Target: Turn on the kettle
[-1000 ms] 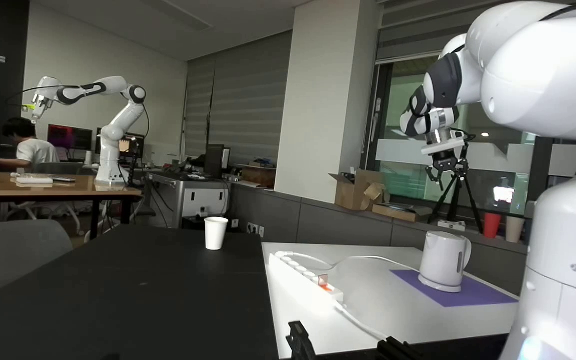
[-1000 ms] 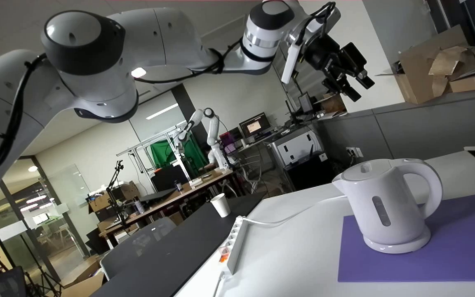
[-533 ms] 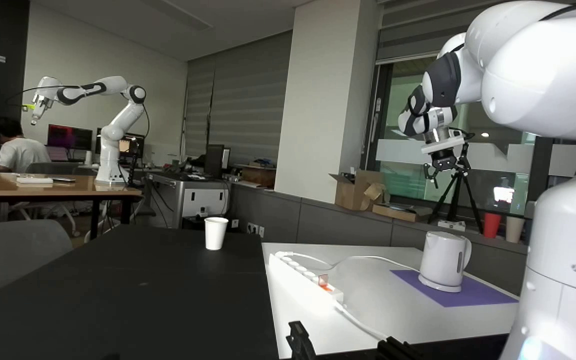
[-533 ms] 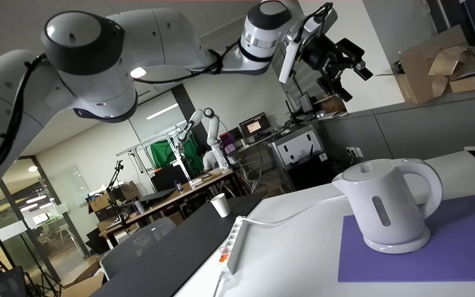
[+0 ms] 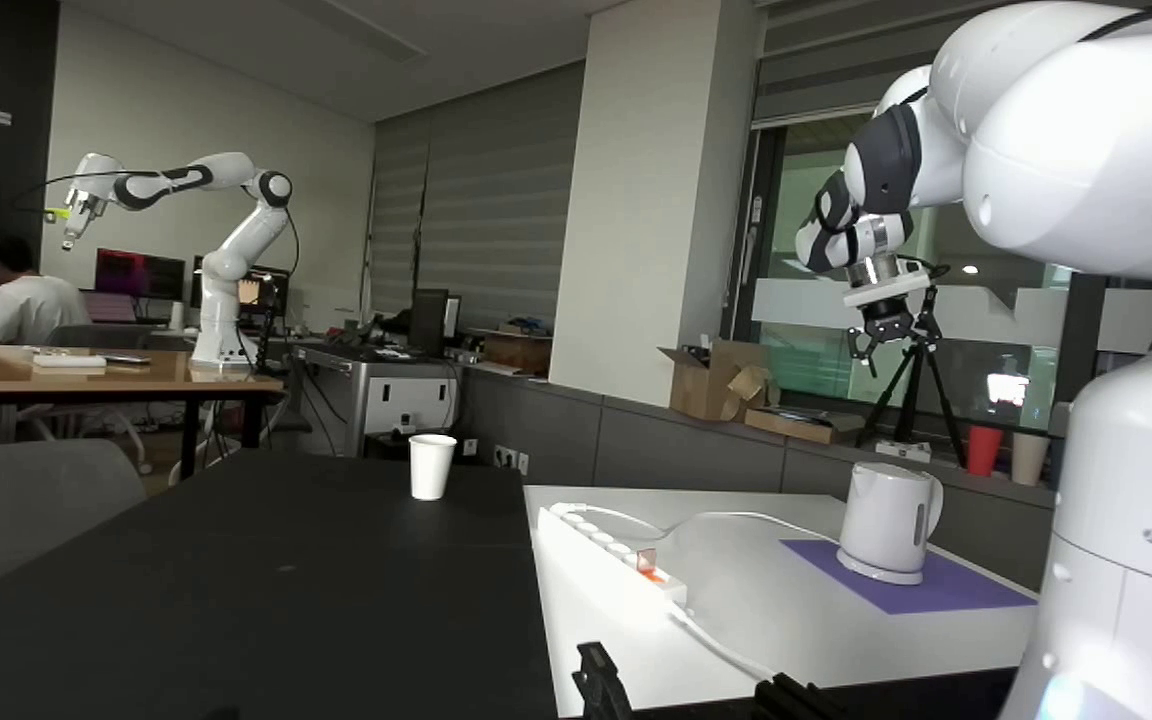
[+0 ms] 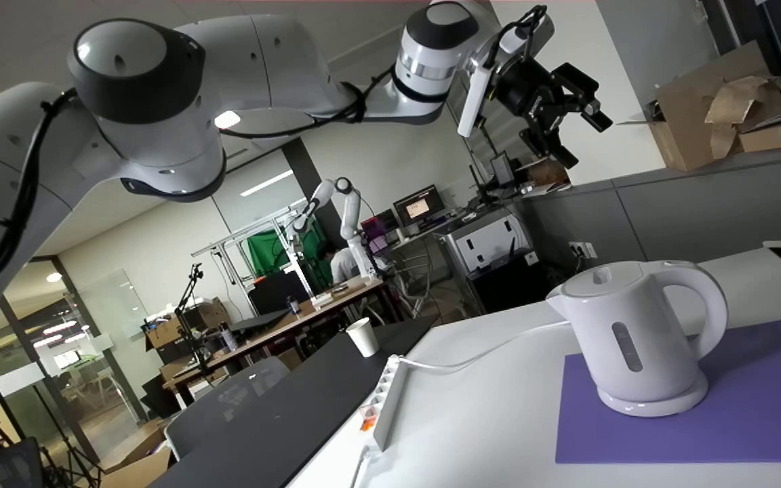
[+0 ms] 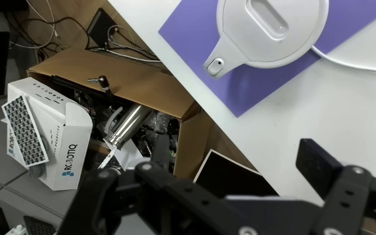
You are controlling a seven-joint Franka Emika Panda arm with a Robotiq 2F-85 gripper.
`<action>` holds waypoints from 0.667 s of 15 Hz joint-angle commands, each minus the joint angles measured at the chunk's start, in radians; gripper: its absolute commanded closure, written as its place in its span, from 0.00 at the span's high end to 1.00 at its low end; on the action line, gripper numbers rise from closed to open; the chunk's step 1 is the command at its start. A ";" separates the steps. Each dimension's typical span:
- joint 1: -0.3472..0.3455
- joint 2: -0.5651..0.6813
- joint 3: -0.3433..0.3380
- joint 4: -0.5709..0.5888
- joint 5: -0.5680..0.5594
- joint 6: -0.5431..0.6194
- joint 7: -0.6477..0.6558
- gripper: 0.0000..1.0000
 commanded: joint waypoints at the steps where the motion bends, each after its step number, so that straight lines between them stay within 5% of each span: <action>1: 0.012 -0.021 -0.011 -0.013 -0.021 -0.024 -0.004 1.00; 10: 0.002 0.000 -0.004 0.000 -0.010 -0.008 -0.001 1.00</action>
